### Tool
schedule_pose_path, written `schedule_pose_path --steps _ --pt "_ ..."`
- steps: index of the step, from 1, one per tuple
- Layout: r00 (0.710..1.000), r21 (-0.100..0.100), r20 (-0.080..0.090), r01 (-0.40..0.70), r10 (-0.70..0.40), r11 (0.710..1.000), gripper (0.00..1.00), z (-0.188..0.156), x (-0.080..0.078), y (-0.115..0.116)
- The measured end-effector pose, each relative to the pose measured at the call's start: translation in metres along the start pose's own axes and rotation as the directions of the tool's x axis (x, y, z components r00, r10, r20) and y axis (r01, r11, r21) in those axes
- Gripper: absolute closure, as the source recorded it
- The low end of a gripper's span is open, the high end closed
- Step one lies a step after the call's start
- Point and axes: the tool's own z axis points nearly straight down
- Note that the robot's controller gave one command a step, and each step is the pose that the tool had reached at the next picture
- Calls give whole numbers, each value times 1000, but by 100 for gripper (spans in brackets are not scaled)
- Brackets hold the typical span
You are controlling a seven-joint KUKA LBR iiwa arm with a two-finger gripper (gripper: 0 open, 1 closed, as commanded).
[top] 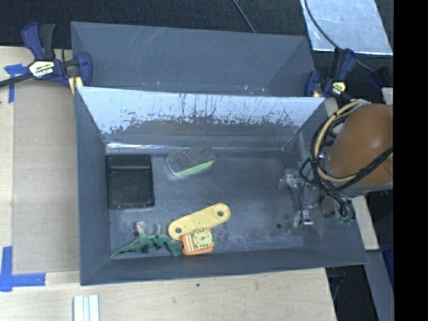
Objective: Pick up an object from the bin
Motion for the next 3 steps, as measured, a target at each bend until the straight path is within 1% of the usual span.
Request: schedule_pose_path --steps 1,2,3 --pt "997 -6 -6 73 -73 997 0 38 3 83" --pt "999 5 8 47 -47 999 0 -66 -1 39" --pt "993 -4 -2 118 -118 993 0 30 14 127"
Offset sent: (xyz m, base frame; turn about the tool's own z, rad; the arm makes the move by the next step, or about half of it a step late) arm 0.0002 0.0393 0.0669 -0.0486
